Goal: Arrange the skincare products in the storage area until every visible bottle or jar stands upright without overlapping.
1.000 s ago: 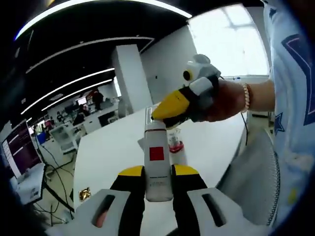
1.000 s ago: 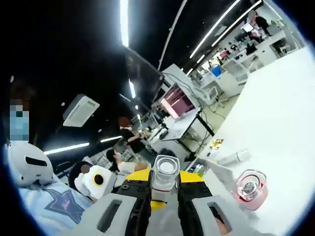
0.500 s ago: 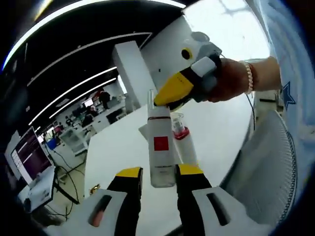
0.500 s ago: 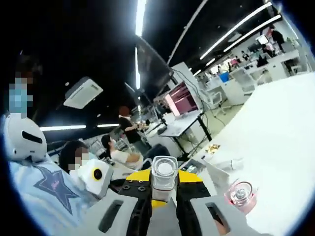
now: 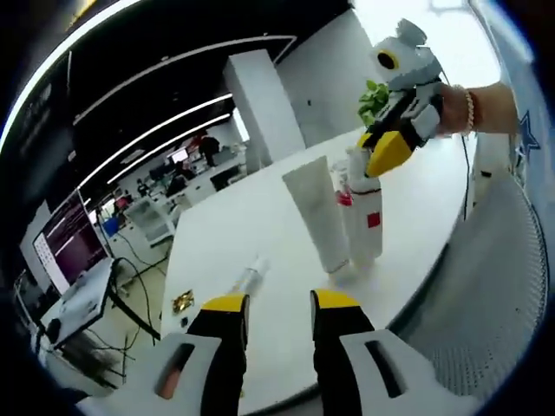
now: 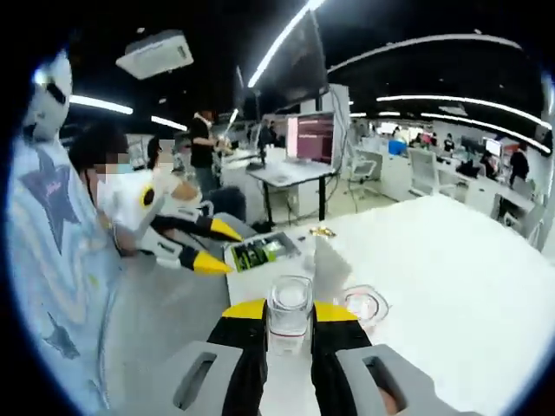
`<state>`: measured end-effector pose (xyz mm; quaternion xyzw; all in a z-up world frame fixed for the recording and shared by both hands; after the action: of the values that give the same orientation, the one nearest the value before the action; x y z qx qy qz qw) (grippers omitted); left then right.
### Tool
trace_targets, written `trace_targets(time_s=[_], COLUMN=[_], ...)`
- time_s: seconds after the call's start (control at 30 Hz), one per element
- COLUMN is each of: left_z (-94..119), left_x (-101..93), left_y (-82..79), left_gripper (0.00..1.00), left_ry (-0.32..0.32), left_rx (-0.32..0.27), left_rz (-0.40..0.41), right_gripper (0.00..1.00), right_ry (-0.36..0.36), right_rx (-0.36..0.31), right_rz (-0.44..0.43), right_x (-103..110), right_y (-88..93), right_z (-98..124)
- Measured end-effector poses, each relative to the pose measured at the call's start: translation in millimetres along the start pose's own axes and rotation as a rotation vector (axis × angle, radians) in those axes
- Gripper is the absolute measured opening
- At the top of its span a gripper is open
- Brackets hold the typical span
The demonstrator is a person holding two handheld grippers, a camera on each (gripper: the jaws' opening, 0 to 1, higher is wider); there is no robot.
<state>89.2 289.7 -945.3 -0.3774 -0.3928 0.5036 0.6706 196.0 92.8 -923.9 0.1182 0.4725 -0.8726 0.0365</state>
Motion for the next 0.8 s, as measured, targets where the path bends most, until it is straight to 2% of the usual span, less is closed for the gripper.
trace_targets(time_s=[0.03, 0.1, 0.23, 0.3, 0.53, 0.67, 0.8], left_z=[-0.1, 1.5, 2.3, 2.7, 3.0, 3.4, 3.9], left_x=[-1.2, -2.2, -0.9, -0.9, -1.5, -1.6, -1.3], left_y=[0.3, -0.5, 0.1, 0.2, 0.5, 0.8, 0.9], left_gripper=[0.24, 0.25, 0.24, 0.24, 0.24, 0.24, 0.24], left_ry=[0.002, 0.008, 0.009, 0.008, 0.011, 0.008, 0.006], left_rx=[0.004, -0.006, -0.002, -0.002, -0.002, -0.001, -0.004], left_rz=[-0.009, -0.014, -0.005, -0.004, -0.014, -0.021, -0.022], right_gripper=[0.10, 0.10, 0.10, 0.10, 0.11, 0.14, 0.21], right_ry=[0.012, 0.031, 0.045, 0.064, 0.111, 0.134, 0.133], right_rx=[0.031, 0.064, 0.078, 0.055, 0.050, 0.082, 0.104], right_rz=[0.046, 0.073, 0.026, 0.014, -0.016, -0.004, 0.000], right_x=[6.3, 12.7, 16.8, 13.4, 8.7, 10.2, 13.2], right_y=[7.5, 17.8, 32.5, 34.7, 38.7, 40.2, 43.4], right_z=[-6.0, -13.8, -22.8, -20.8, -18.4, -21.6, -24.4])
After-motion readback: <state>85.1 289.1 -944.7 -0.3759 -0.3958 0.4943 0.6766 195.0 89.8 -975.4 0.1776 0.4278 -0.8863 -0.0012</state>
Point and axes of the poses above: the point that each gripper's makers call its tool centre point, and the gripper's own axes: z roughly backward along the fingers, x roughly to its left, y roughly out of its underside, the point moved 9 cm from there along z, roughly backward along the fingers, and after that the axes turned 13 degrees about z, right-handed, at the moved point
